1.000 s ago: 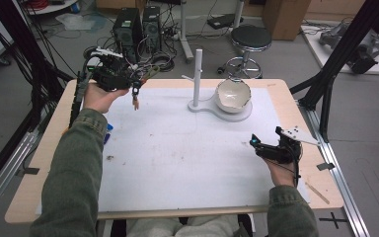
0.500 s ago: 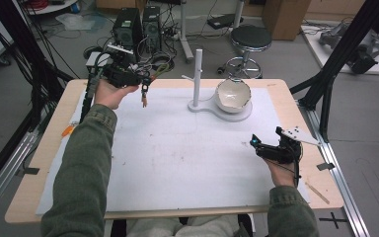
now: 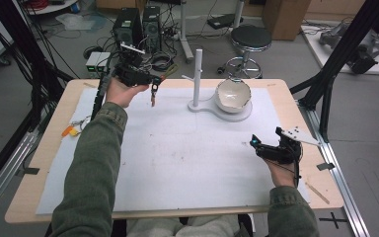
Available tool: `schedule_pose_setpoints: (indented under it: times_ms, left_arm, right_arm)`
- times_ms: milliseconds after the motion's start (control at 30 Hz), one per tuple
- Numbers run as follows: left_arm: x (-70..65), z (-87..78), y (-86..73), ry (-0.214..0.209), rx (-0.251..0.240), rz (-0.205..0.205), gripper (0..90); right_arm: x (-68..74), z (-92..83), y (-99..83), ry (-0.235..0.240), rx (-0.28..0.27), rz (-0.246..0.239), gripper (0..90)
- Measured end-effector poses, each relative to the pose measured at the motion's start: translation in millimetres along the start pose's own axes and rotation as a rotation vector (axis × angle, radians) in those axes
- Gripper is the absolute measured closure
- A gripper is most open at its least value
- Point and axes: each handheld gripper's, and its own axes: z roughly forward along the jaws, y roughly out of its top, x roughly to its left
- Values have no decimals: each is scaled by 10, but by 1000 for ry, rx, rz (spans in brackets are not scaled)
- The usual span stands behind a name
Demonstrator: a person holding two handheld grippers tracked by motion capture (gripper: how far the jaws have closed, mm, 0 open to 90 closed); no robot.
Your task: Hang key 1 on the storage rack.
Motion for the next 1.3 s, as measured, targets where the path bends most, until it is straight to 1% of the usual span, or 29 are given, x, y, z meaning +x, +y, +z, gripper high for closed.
schedule_pose_setpoints:
  times_ms: [33, 100, 300, 400, 467, 767, 867, 1067, 1300]
  left_arm:
    - [0, 0, 0, 0, 0, 0, 753]
    - [-11, 59, 1, -2, 13, 3, 753]
    - [-25, 157, -8, -9, 20, 4, 752]
    - [-17, 232, -19, -9, 37, 4, 752]
    - [-14, 269, -27, -13, 37, -4, 752]
    - [-37, 424, -26, -19, 48, -1, 751]
    - [-36, 475, -34, -18, 49, -9, 751]
    - [-31, 549, -54, -21, 69, -8, 750]
    - [-46, 621, -70, -27, 74, -11, 749]
  right_arm:
    - [0, 0, 0, 0, 0, 0, 6]
    - [2, -7, -2, -2, 2, 3, 6]
    - [4, -9, -5, -2, 4, 1, 6]
    - [-1, -11, -7, -2, 4, 0, 6]
    - [-4, -14, -8, -2, 4, -1, 6]
    - [-8, -17, -10, -2, 4, -2, 6]
    - [-9, -21, -12, -1, 6, 0, 6]
    - [-17, -23, -15, -2, 5, 2, 6]
    - [-17, -23, -17, -1, 8, 0, 6]
